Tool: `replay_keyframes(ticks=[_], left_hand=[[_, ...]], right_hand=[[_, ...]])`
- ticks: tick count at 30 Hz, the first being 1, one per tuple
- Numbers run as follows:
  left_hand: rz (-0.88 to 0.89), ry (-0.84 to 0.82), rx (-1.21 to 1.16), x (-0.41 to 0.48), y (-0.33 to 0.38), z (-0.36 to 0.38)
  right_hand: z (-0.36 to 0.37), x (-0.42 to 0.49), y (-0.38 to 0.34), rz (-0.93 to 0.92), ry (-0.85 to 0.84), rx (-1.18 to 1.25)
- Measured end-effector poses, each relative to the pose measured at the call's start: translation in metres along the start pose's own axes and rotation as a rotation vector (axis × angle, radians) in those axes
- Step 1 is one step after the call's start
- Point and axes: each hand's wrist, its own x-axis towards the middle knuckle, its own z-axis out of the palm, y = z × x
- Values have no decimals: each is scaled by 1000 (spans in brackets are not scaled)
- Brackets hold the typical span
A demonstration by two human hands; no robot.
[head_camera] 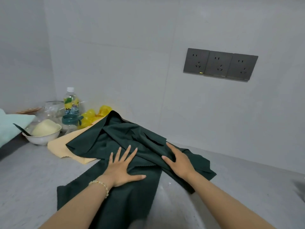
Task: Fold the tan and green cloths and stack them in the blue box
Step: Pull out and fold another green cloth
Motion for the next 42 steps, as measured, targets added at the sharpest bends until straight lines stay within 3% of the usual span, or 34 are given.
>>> replay_keyframes(ticks=[3, 8, 13, 16, 21, 25, 31, 36, 42], left_hand=[[43, 76, 34, 11, -28, -10], [147, 219, 113, 9, -29, -15], [229, 481, 21, -5, -5, -32], [259, 543, 46, -13, 29, -46], [256, 383, 44, -26, 82, -49], [270, 192, -9, -45, 120, -29], [263, -39, -37, -71, 172, 7], [240, -90, 69, -78, 190, 22], [220, -2, 78, -80, 198, 24]], right_hand=[[20, 26, -12, -16, -26, -64], [32, 45, -33, -74, 76, -111], [-5, 17, -30, -158, 113, -94], [-46, -22, -11, -182, 103, -125], [-118, -98, 21, -91, 113, 9], [-165, -168, 48, -5, 0, -138], [-207, -268, 100, 154, 28, -214], [-209, -308, 111, 274, 3, -204], [-182, -265, 96, 121, 75, -323]])
